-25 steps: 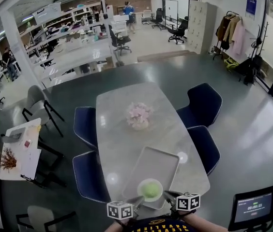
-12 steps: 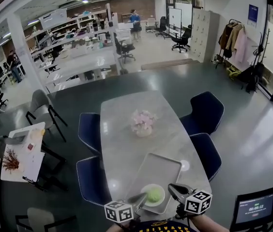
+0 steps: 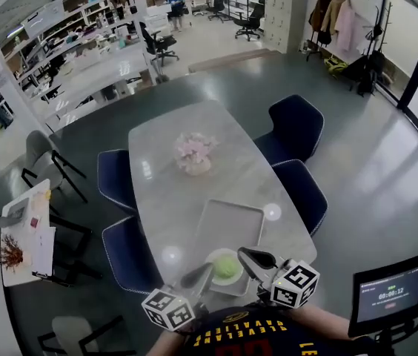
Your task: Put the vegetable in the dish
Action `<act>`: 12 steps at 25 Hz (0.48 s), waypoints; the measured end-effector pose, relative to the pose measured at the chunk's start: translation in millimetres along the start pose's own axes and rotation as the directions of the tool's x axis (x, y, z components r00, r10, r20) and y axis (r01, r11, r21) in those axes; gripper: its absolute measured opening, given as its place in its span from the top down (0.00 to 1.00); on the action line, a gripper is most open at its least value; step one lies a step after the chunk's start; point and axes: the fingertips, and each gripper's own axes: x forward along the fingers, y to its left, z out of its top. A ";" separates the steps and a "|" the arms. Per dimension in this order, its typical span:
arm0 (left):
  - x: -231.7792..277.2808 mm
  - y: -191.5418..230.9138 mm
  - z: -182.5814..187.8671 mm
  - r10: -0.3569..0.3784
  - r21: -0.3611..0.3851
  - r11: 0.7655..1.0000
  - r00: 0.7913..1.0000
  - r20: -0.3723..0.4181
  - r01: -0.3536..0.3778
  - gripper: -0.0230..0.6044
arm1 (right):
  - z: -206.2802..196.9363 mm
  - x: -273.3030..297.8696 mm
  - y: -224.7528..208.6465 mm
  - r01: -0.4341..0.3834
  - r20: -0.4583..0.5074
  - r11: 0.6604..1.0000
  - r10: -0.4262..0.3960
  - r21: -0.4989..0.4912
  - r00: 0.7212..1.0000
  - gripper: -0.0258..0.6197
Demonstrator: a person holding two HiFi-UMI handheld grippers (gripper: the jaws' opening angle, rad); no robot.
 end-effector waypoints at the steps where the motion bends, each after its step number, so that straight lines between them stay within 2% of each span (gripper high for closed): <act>1: -1.2 -2.1 0.3 0.002 0.010 1.000 1.000 0.003 -0.002 0.96 | -0.6 -2.5 0.7 0.006 0.006 1.000 -0.006 0.002 1.000 0.95; 4: -4.2 -7.6 0.5 0.009 0.037 0.999 1.000 0.005 -0.009 0.96 | -2.6 -9.2 1.2 0.023 0.018 1.000 -0.023 0.014 1.000 0.95; 12: -2.4 -12.2 -9.6 -0.002 0.032 0.999 1.000 -0.023 0.002 0.96 | -13.5 -12.3 5.8 0.032 -0.006 0.999 -0.032 0.019 0.999 0.95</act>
